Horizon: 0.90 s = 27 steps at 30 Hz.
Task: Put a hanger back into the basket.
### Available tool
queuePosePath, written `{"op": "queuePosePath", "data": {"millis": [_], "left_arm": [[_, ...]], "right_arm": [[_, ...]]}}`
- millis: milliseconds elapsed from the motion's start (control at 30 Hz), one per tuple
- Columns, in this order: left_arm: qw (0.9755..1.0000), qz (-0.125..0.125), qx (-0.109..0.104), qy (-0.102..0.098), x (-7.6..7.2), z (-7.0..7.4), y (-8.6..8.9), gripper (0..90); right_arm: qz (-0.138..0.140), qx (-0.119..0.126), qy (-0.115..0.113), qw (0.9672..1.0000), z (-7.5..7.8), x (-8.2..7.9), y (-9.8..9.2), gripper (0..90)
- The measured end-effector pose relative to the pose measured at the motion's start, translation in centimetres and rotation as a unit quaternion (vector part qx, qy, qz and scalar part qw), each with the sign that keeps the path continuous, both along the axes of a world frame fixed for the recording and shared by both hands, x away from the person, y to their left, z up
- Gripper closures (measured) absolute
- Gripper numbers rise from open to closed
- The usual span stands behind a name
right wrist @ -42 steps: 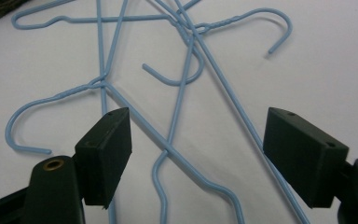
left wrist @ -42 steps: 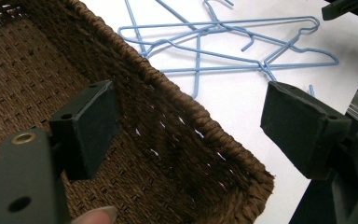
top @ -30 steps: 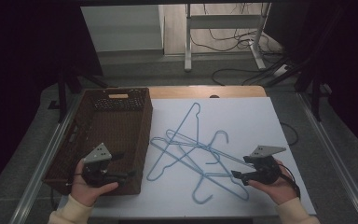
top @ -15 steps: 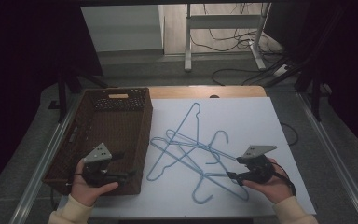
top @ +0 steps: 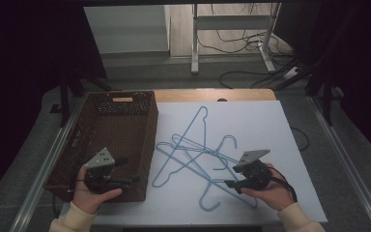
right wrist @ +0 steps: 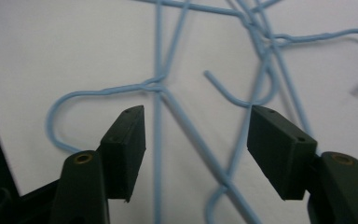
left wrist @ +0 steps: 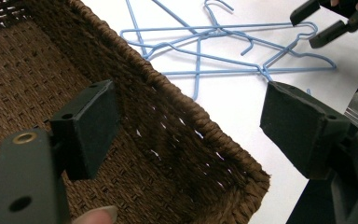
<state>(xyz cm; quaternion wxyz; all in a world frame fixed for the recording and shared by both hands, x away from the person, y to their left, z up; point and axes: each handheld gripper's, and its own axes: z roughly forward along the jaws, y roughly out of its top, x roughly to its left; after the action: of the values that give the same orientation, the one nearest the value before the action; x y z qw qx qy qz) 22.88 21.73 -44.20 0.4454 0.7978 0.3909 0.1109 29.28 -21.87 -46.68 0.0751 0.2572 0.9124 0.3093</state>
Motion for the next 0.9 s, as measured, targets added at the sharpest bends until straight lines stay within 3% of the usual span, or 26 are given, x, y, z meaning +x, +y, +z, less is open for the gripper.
{"op": "queuePosePath", "data": {"millis": [333, 433, 467, 600, 667, 900], "left_arm": [[1.0, 0.002, -0.001, -0.002, -0.1, 0.0, 0.0, 19.6], [1.0, 0.002, -0.001, -0.002, -0.1, 0.1, 0.1, 19.6], [1.0, 0.002, -0.001, -0.002, -0.1, 0.1, 0.0, 19.7], [1.0, 0.001, -0.001, -0.003, -0.1, 0.1, 0.0, 19.6], [1.0, 0.002, -0.001, -0.003, -0.1, 0.2, -0.1, 19.7], [1.0, 0.002, -0.001, -0.002, -0.1, 0.1, -0.1, 19.7]], "right_arm": [[0.051, -0.014, 0.03, 0.9981, -0.6, -1.9, 2.5, 42.6], [0.052, -0.022, 0.024, 0.9981, -0.7, -2.0, 2.7, 43.2], [0.045, -0.027, 0.011, 0.9985, -0.6, -1.8, 2.5, 44.5], [0.035, -0.037, -0.001, 0.9987, -0.7, -1.0, 2.0, 46.4], [0.03, -0.062, -0.009, 0.9976, -1.2, 0.4, 1.7, 48.6], [0.049, -0.102, -0.009, 0.9935, -2.2, 1.6, 2.1, 52.7]]}}
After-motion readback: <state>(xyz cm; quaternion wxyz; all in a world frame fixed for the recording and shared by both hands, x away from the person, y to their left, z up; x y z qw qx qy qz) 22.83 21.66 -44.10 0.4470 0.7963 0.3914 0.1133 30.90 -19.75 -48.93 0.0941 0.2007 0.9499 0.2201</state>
